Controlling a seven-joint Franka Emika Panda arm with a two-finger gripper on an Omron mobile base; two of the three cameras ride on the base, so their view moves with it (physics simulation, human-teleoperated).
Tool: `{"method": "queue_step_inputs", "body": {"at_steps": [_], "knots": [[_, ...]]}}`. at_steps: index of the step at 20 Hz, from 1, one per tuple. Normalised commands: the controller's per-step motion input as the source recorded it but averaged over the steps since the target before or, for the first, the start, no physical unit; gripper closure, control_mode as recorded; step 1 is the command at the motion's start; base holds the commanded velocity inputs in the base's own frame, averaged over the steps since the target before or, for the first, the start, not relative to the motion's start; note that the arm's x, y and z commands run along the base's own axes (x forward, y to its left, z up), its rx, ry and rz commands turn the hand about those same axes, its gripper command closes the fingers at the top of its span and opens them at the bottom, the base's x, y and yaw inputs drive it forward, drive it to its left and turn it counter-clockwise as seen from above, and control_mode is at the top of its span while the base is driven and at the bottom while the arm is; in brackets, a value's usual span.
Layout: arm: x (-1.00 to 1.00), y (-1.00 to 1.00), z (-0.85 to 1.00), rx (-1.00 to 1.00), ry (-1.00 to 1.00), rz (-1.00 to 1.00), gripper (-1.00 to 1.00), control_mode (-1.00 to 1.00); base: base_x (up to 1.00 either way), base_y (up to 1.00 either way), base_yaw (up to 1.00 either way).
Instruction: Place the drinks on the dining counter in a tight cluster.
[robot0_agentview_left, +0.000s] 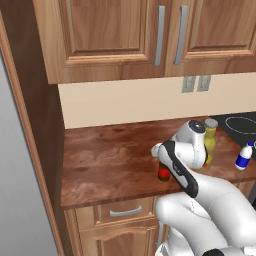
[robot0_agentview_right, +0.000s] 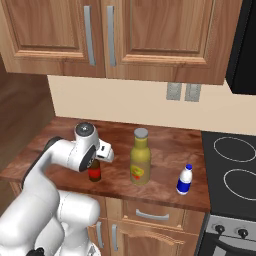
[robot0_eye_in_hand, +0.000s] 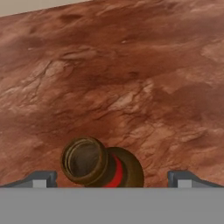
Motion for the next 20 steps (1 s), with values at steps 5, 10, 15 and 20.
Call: {"method": "queue_step_inputs", "body": {"at_steps": [5, 10, 15, 20], "knots": [[0.04, 0.04, -0.10, 0.00, 0.00, 0.00, -1.00, -1.00, 0.00, 0.00, 0.00], [0.00, 0.02, -0.08, 0.00, 0.00, 0.00, -1.00, -1.00, 0.00, 0.00, 0.00], [0.00, 0.02, -0.09, 0.00, -0.02, 0.00, -1.00, -1.00, 0.00, 0.00, 0.00], [0.00, 0.02, -0.10, 0.00, -0.07, 0.00, -1.00, -1.00, 0.00, 0.00, 0.00]]}}
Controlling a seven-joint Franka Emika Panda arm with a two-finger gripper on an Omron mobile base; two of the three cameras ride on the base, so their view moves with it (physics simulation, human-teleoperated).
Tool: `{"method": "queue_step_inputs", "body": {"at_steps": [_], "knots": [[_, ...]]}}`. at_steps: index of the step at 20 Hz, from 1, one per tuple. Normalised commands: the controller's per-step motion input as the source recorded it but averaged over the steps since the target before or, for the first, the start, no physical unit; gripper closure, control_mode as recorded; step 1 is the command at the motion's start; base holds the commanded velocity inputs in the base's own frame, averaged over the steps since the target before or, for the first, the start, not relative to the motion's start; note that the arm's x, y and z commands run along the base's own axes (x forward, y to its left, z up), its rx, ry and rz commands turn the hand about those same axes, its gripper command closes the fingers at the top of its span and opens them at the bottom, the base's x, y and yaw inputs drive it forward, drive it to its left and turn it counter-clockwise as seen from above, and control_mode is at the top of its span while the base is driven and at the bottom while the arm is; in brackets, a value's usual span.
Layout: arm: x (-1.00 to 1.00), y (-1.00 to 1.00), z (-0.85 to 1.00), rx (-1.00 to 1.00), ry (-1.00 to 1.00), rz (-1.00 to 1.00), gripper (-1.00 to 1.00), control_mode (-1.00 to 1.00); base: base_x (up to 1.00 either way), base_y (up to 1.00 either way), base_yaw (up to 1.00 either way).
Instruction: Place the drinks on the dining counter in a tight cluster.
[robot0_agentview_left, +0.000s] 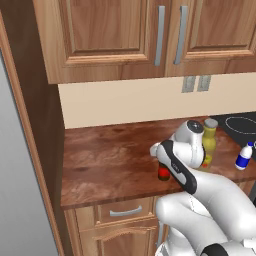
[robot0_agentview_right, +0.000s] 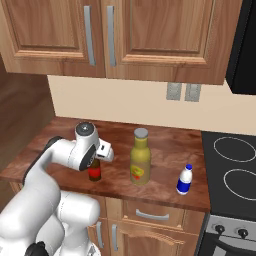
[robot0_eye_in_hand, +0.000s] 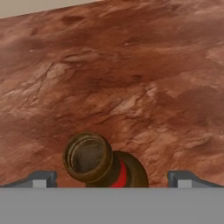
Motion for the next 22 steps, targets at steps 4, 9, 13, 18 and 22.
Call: {"method": "queue_step_inputs", "body": {"at_steps": [4, 9, 13, 18, 22], "knots": [[0.00, 0.01, -0.09, 0.00, -0.11, 0.00, -1.00, -1.00, 0.00, 0.00, 0.00], [0.00, 0.02, -0.09, 0.00, -0.10, 0.00, -1.00, -1.00, 0.00, 0.00, 0.00], [0.00, 0.04, -0.12, 0.00, -0.05, 0.00, -1.00, -1.00, 0.00, 0.00, 0.00], [0.00, 0.07, -0.15, 0.00, -0.01, 0.00, -1.00, -1.00, 0.00, 0.00, 0.00], [0.00, 0.08, -0.18, 0.00, 0.00, 0.00, -1.00, -1.00, 0.00, 0.00, 0.00]]}}
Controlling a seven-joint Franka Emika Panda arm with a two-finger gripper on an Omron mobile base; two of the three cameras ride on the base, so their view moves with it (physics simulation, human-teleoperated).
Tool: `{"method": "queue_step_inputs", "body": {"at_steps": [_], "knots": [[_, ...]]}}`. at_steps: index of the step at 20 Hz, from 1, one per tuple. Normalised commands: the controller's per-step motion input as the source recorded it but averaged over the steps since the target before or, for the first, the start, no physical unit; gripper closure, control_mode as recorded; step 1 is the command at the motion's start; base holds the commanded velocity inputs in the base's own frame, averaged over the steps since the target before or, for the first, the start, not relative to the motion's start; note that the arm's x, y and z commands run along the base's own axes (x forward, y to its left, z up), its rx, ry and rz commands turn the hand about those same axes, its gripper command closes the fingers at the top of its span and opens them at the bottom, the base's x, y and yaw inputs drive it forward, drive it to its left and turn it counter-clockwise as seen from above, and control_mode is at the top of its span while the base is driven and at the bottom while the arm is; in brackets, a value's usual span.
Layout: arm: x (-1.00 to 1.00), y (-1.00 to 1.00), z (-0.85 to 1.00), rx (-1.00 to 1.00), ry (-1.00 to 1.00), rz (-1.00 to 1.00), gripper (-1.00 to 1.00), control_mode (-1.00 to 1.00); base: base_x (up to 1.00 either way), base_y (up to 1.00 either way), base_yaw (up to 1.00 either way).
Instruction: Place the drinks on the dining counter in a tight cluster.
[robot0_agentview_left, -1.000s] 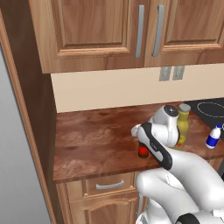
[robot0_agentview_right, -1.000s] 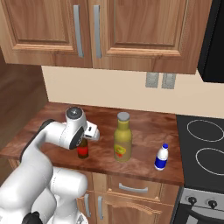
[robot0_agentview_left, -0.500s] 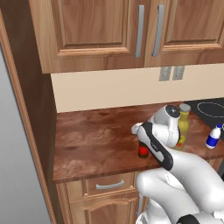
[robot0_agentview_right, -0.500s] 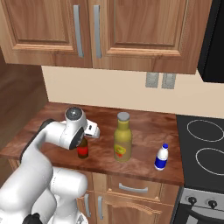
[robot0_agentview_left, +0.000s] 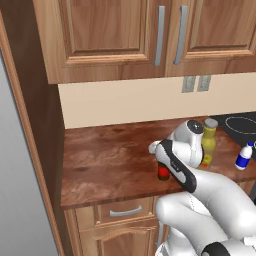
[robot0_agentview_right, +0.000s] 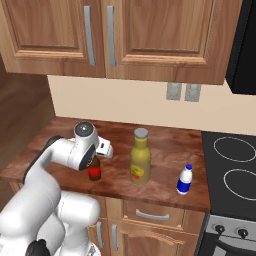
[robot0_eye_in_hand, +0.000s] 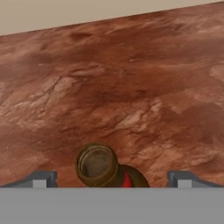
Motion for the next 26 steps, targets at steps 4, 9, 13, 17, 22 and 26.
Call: {"method": "queue_step_inputs", "body": {"at_steps": [4, 9, 13, 17, 22, 26], "knots": [[0.00, 0.07, -0.21, 0.00, 0.00, 0.00, -1.00, -1.00, 0.00, 0.00, 0.00], [0.00, 0.05, -0.18, 0.00, 0.00, 0.00, -1.00, -1.00, 0.00, 0.00, 0.00], [0.00, 0.02, -0.20, 0.00, 0.00, 0.01, 1.00, -1.00, 0.00, 0.00, 0.00], [0.00, 0.02, -0.20, 0.00, 0.00, 0.02, 1.00, -1.00, 0.00, 0.00, 0.00], [-0.05, 0.00, -0.12, 0.00, -0.03, 0.08, 1.00, -1.00, 0.00, 0.00, 0.00], [-0.21, 0.00, -0.01, 0.00, -0.16, 0.15, 1.00, -1.00, 0.00, 0.00, 0.00]]}}
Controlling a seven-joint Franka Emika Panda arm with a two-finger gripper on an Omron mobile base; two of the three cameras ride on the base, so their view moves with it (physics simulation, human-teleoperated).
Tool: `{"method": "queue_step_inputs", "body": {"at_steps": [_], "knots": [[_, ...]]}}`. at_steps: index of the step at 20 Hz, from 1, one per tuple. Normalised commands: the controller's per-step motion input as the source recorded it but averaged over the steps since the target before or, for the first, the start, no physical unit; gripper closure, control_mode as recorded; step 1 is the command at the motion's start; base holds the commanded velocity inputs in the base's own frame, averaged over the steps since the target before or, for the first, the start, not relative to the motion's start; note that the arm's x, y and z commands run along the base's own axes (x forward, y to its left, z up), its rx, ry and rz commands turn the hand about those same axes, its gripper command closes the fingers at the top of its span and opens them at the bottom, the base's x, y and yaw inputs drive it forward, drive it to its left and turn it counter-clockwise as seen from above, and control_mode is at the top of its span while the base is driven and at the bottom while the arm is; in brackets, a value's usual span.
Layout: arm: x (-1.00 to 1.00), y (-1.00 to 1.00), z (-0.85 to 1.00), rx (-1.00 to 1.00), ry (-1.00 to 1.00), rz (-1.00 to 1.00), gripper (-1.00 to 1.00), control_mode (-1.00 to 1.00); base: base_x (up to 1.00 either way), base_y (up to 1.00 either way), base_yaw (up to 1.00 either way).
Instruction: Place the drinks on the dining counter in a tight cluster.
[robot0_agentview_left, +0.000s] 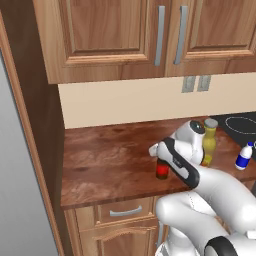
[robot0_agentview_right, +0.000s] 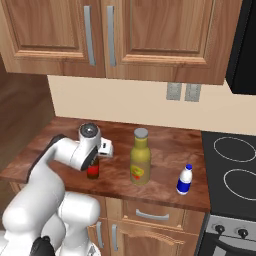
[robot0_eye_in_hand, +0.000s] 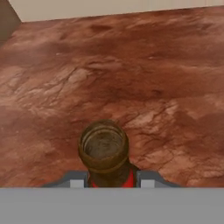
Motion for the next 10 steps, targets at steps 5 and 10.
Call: {"method": "queue_step_inputs", "body": {"at_steps": [5, 10], "knots": [[-0.23, 0.00, 0.09, 0.00, -0.15, 0.15, 1.00, -1.00, 0.00, 0.00, 0.00], [-0.38, 0.08, 0.35, 0.00, -0.07, 0.08, 1.00, -1.00, 0.00, 0.00, 0.00]]}}
